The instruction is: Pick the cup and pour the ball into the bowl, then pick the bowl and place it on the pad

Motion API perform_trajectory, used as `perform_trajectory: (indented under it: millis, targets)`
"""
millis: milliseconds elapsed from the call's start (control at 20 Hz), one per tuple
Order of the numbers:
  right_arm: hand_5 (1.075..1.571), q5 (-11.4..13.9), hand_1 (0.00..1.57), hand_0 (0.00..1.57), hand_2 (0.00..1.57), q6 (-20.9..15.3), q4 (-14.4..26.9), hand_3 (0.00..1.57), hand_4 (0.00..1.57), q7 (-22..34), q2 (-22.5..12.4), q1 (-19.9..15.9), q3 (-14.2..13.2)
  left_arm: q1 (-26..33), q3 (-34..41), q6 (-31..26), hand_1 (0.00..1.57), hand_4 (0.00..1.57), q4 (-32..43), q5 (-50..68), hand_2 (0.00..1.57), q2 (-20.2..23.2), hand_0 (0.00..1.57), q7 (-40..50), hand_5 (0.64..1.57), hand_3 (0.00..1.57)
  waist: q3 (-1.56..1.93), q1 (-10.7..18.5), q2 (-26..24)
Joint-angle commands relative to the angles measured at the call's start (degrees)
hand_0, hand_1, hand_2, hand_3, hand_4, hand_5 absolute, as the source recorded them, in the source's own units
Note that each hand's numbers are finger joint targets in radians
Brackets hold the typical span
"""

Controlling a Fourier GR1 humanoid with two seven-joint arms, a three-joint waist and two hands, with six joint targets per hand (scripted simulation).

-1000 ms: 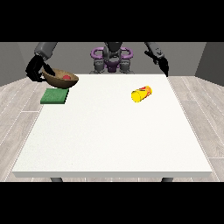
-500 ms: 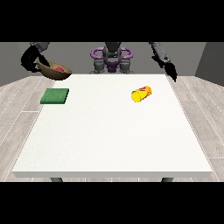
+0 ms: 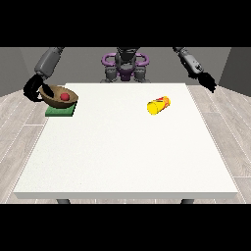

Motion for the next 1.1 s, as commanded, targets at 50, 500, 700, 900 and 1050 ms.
perform_trajectory:
  millis: [50, 500, 700, 900, 1050]
  targets:
    - [1.554, -3.5, 1.57, 1.57, 1.57, -2.4, 8.1, 1.57, 1.32, -7.1, 1.2, -1.7, -6.2, 0.5, 2.3, -2.8, 0.0, 0.89, -4.2, 3.4, 0.0, 2.5, 0.0, -0.3, 1.183, 0.0, 0.18, 0.9, 5.6]
    - [1.389, -17.0, 1.26, 1.26, 1.26, 6.6, 13.9, 0.91, 0.2, -2.8, 1.0, -7.4, -18.4, 2.9, 4.9, -3.9, 0.0, 0.86, -6.0, 6.2, 0.0, 4.4, 0.0, 0.6, 1.179, 0.0, 0.21, -1.7, 7.0]
    - [1.238, -17.2, 0.0, 0.0, 0.64, 6.7, 15.9, 0.18, 0.0, -1.0, -2.7, -8.6, -19.8, 6.3, 4.3, -3.1, 0.0, 0.85, -9.7, 6.7, 0.0, 2.4, 0.0, 2.2, 1.176, 0.0, 0.14, -0.8, 4.0]
    - [1.283, -18.6, 0.0, 0.0, 0.5, 8.4, 17.7, 0.0, 0.0, -3.3, -3.7, -7.9, -21.7, 8.7, 5.8, -6.3, 0.0, 0.88, -12.6, 9.2, 0.0, 4.5, 0.0, 3.3, 1.193, 0.0, 0.14, -0.7, 4.2]
    - [1.295, -19.1, 0.0, 0.0, 0.44, 11.7, 16.4, 0.0, 0.0, 0.6, -5.2, -10.1, -21.4, 7.1, 4.9, -5.9, 0.0, 0.88, -9.9, 8.3, 0.0, 4.3, 0.0, 3.6, 1.213, 0.0, 0.06, -1.3, 2.4]
